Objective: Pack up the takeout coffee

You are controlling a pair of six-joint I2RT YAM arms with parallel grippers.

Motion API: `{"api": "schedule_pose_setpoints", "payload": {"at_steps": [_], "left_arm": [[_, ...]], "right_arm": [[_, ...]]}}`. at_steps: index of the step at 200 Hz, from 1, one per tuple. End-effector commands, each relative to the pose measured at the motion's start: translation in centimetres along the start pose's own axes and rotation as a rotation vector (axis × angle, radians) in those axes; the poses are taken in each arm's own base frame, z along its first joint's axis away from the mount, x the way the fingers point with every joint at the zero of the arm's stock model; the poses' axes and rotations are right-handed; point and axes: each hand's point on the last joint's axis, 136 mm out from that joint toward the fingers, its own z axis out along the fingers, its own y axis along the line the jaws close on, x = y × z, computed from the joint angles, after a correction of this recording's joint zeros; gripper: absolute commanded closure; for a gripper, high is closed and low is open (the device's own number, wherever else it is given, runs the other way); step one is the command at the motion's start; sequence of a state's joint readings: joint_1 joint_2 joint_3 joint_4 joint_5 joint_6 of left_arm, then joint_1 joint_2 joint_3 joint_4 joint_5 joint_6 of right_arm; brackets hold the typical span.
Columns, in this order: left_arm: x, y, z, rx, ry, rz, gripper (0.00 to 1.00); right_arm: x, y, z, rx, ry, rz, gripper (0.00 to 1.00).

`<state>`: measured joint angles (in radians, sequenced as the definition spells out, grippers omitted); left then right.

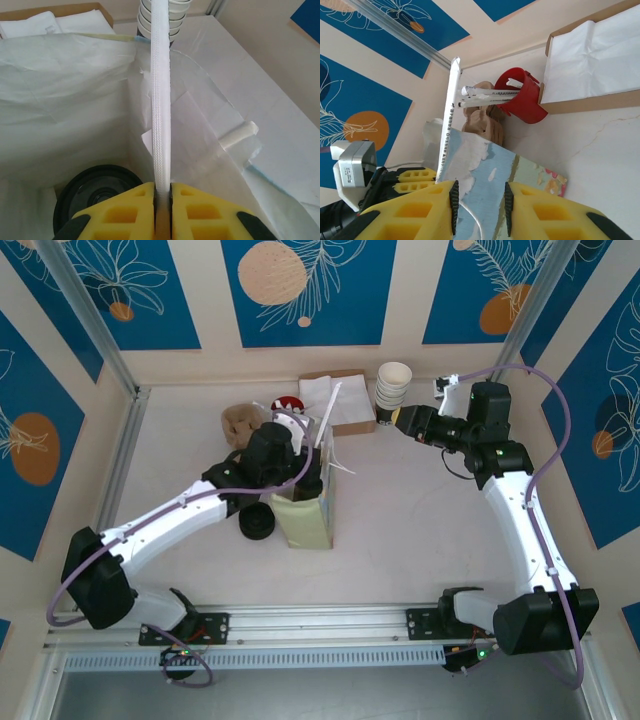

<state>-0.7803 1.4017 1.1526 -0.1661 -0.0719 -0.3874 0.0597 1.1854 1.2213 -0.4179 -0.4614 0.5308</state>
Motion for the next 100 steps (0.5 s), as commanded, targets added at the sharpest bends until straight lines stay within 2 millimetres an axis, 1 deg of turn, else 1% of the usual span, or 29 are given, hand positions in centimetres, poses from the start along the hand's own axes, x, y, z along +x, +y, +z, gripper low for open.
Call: {"api": "schedule_pose_setpoints", "payload": {"at_steps": [1, 9, 38, 62, 75, 100], "left_arm": [[0.2, 0.0, 0.6, -0.011, 0.002, 0.000, 0.84], [0.2, -0.1, 0.7, -0.008, 0.007, 0.000, 0.81], [0.0, -0.2, 0.6, -0.009, 0.013, 0.009, 0.64], [-0.4, -0.3, 0.3, -0.014, 0.012, 0.016, 0.53], [-0.9, -0.4, -0.1, -0.018, 0.008, 0.021, 0.50], [-2.0, -0.7, -1.2, -0.026, 0.001, 0.035, 0.46]], "right_arm": [[0.3, 0.8, -0.2, -0.030, 0.005, -0.007, 0.67], [0.3, 0.8, -0.2, -0.031, 0.005, -0.007, 0.67], [0.3, 0.8, -0.2, -0.030, 0.003, -0.008, 0.67], [0.3, 0.7, -0.1, -0.030, 0.003, -0.005, 0.67], [0.3, 0.7, -0.1, -0.029, 0.002, -0.006, 0.68], [0.3, 0.7, -0.1, -0.028, 0.003, -0.006, 0.67]]}}
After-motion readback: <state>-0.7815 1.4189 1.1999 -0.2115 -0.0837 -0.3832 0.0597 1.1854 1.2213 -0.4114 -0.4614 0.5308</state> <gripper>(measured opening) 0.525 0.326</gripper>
